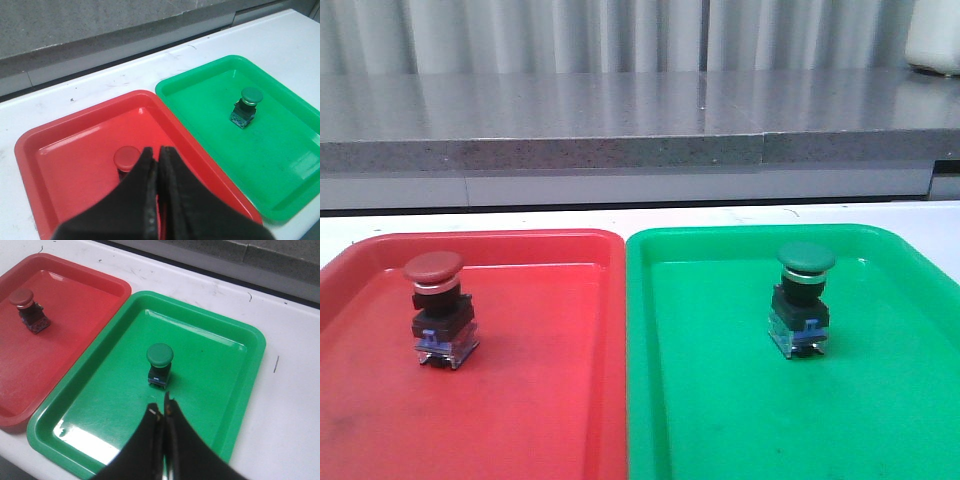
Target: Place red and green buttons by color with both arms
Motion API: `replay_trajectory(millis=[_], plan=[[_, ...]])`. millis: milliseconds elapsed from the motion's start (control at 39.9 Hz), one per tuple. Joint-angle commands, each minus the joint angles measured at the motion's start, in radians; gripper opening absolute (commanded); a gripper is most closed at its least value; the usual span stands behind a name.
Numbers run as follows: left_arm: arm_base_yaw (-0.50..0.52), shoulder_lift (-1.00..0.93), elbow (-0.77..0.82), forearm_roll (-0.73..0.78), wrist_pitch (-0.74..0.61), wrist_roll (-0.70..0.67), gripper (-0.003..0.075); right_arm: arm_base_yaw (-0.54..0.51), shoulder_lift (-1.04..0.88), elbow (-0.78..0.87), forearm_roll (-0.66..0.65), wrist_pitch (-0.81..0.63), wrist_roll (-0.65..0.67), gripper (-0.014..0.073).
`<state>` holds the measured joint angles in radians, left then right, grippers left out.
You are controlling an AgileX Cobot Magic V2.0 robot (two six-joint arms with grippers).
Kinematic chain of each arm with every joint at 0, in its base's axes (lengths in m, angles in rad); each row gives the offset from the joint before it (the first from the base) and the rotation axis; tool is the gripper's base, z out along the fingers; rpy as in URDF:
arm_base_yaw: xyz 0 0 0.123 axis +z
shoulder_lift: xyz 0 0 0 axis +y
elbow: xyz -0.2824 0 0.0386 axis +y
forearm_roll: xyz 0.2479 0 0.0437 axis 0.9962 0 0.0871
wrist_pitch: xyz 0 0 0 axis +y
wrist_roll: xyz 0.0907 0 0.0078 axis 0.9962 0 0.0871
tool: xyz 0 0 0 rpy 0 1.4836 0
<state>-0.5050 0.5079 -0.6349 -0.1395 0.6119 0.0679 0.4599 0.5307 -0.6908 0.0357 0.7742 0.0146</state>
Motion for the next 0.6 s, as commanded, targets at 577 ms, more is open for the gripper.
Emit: replay_trajectory(millis=[577], plan=[[0.501, -0.516, 0.61, -0.062, -0.529, -0.006, -0.002, -0.005, -0.001, -0.023, -0.004, -0.064, -0.001, -0.007]])
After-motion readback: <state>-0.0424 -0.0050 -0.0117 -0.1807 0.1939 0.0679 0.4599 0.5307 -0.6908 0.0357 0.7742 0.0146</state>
